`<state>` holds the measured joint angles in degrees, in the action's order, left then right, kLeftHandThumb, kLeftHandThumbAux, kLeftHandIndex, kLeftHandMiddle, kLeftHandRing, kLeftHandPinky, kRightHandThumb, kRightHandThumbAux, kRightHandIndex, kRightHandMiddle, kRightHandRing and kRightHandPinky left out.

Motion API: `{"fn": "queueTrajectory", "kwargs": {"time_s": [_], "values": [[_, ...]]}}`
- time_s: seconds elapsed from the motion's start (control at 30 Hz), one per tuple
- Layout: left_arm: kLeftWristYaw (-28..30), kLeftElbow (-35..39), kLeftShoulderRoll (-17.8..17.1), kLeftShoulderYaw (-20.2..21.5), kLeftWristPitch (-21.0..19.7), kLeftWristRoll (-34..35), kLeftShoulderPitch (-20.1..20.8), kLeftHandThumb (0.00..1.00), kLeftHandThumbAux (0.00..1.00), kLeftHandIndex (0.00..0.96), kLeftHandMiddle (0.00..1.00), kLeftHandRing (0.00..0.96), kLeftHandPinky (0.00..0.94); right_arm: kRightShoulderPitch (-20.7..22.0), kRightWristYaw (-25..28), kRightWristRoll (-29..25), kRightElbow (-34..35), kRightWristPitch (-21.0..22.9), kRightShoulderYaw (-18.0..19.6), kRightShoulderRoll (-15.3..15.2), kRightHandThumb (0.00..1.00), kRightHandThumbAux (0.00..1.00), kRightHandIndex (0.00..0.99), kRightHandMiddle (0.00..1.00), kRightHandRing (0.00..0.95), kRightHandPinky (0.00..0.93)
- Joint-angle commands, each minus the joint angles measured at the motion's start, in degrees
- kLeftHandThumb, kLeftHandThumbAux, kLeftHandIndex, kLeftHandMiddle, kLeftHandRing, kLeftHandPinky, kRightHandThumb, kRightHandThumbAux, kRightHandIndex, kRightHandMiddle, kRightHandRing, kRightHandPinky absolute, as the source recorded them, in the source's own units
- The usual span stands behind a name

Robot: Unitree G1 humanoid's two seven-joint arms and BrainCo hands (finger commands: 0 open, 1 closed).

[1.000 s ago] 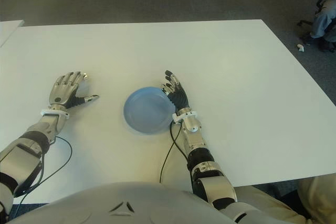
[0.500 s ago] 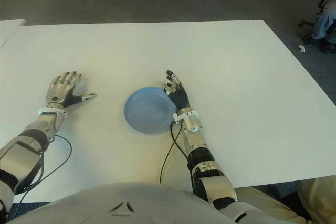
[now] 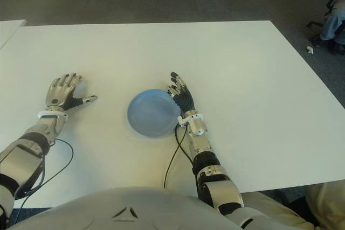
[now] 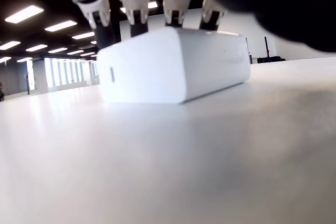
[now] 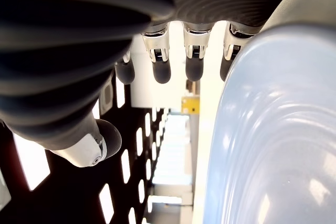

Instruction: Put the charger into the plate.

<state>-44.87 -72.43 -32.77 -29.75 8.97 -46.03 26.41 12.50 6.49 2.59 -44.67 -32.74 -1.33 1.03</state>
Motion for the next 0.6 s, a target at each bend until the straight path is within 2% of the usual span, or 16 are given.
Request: {"fn": "queueTrajectory", "kwargs": {"time_s": [0.03,0.6], "values": [[1.3,-1.2,-0.1,0.6,0.0,1.1,1.3,0.214,0.131,0.0,0.0,0.0,0.0,-11.5,-0.1,0.2,-13.7,8.2,0.4,-0.8,0.102,0.626,0.027,0.032,0.039,0.1],[-1.0,-1.3,-1.0,0.7,-0.3,1.0,2.1,0.219,0.13,0.0,0.0,0.0,0.0,-11.3,-0.1,0.3,-14.5,8.1,0.4,-0.7,0.108,0.629,0.028,0.042,0.045,0.09]]}}
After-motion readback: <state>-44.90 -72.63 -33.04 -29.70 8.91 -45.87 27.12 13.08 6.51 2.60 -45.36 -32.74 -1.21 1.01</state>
